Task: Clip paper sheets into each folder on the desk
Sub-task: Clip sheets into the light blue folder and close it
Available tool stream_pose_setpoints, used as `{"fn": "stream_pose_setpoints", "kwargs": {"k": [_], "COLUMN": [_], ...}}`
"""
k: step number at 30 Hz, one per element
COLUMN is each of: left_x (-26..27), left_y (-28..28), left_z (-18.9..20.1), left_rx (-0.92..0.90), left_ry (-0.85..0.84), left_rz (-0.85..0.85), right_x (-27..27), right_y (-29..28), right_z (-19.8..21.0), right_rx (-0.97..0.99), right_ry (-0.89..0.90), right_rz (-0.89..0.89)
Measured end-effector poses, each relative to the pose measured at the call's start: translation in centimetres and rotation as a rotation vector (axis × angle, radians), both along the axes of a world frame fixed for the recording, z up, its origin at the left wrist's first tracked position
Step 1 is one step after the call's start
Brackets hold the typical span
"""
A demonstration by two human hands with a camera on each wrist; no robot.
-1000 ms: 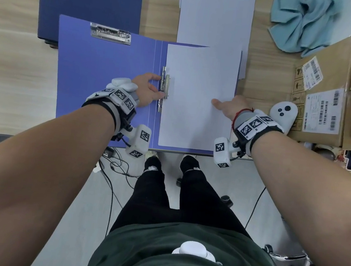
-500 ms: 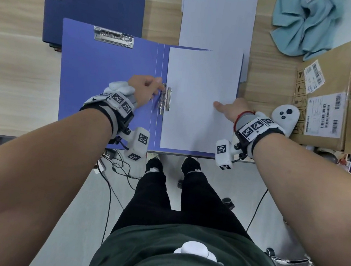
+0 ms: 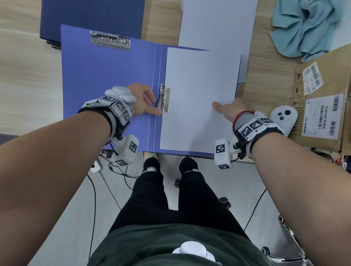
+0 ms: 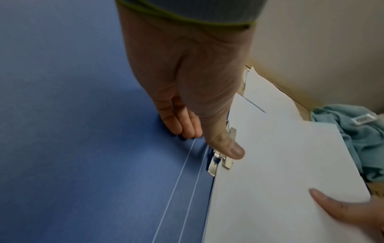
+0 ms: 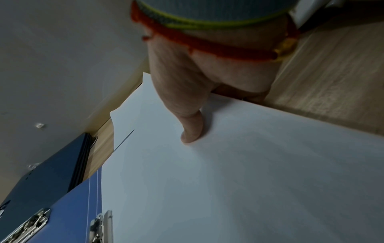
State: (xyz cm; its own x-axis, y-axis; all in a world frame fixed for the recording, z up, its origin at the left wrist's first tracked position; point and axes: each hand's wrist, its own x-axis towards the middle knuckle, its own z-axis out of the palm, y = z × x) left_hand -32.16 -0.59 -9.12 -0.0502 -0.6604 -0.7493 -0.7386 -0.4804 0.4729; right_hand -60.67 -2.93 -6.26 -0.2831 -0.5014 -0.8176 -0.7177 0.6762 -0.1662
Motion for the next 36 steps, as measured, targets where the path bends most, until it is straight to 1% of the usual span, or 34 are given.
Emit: {"fn": "stream_pose_setpoints", "kwargs": {"k": [2, 5, 10, 17, 20, 24, 29, 31, 33, 36], "left_x": [-0.5, -1.5, -2.5, -2.2, -2.1, -2.3, -2.3, -2.2, -2.4, -3.4], "left_y": [0.0, 0.1, -0.1, -0.2, -0.4, -0.3, -0.2, -0.4, -1.2, -3.1], "left_z": [0.3, 0.5, 0.4, 0.1, 0.3, 0.6, 1.3, 1.5, 2.3, 3.4], "left_rx": [-0.001, -0.014, 0.007, 0.047, 0.081, 0.088, 0.079, 0.038, -0.055, -0.186], "left_ry": [-0.078, -0.171, -0.267, -0.269, -0.256, -0.263, -0.286, -0.289, -0.272, -0.252], "left_rz": [-0.064, -0.113, -0.174, -0.189, -0.205, -0.227, -0.243, -0.209, -0.161, -0.174], "right_x": [0.0, -0.1, -0.2, -0.2, -0.1, -1.3, -3.0, -3.2, -3.3, -2.8], "right_y": [0.0, 0.0, 0.1, -0.1, -0.5, -0.6, -0.7, -1.5, -2.9, -5.9], "right_z": [0.0, -0.2, -0.3, -0.4, 0.3, 0.0, 0.6, 0.9, 1.5, 2.1], "right_rx": [-0.002, -0.005, -0.013, -0.016, -0.013, -0.038, -0.062, -0.103, -0.146, -0.193], "right_ry": [-0.003, -0.007, 0.005, 0.012, 0.014, 0.008, 0.054, 0.079, 0.058, 0.024], "right_rz": [0.007, 0.006, 0.017, 0.02, 0.047, 0.047, -0.051, -0.083, -0.118, -0.134]}}
